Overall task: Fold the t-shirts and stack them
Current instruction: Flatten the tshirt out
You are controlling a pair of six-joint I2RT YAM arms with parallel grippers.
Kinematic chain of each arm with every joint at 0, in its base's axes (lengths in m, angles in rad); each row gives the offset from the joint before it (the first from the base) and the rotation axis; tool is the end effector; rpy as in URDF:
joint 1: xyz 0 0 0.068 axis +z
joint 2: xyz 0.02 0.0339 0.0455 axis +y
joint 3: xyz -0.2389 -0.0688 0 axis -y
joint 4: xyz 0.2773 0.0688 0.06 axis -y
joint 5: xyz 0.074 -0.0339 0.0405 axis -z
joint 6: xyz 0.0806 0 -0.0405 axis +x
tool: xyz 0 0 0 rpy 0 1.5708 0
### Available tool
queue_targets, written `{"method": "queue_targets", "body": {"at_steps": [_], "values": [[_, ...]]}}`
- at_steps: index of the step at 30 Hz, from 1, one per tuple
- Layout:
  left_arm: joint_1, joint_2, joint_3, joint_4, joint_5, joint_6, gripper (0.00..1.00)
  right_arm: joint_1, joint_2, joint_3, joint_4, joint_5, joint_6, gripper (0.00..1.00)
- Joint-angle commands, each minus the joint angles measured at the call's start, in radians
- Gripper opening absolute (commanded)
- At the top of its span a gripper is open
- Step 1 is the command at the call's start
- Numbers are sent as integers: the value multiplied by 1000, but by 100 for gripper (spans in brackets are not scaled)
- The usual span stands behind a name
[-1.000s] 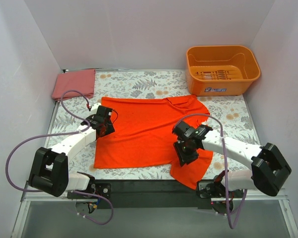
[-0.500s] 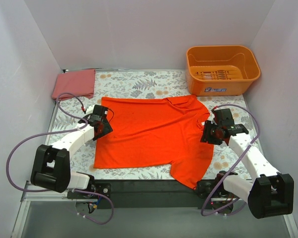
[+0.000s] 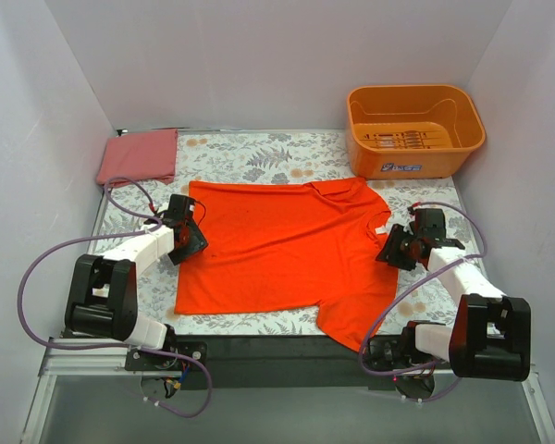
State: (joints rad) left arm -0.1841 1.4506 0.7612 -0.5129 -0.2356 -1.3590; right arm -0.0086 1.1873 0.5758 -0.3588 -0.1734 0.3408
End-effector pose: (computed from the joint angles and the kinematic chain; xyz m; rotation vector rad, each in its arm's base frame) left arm 0.2968 -0.0361 0.0784 -1.5535 2.2250 -0.1224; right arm 0.2789 0.0115 0.0984 0.3765 2.5287 0.3499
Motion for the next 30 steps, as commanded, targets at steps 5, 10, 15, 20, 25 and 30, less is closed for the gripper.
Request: {"method": "queue_targets", "body": {"at_steps": [5, 10, 15, 20, 25, 30], "values": [[14, 5, -5, 19, 32, -8, 54, -91, 3, -92, 54, -24, 10, 47], [14, 14, -26, 17, 38, -9, 54, -168, -15, -139, 14, -38, 0, 47], [14, -5, -20, 5, 35, -9, 54, -192, -87, -149, -32, -40, 24, 48], [14, -58, 21, -16, 16, -3, 54, -191, -236, -110, 4, -35, 56, 48], [14, -9, 114, 5, 25, 8, 54, -188, -207, -64, 217, -185, 108, 41], [14, 129, 248, 40, 62, 3, 53, -122, -2, 50, 407, -276, 132, 40]]}}
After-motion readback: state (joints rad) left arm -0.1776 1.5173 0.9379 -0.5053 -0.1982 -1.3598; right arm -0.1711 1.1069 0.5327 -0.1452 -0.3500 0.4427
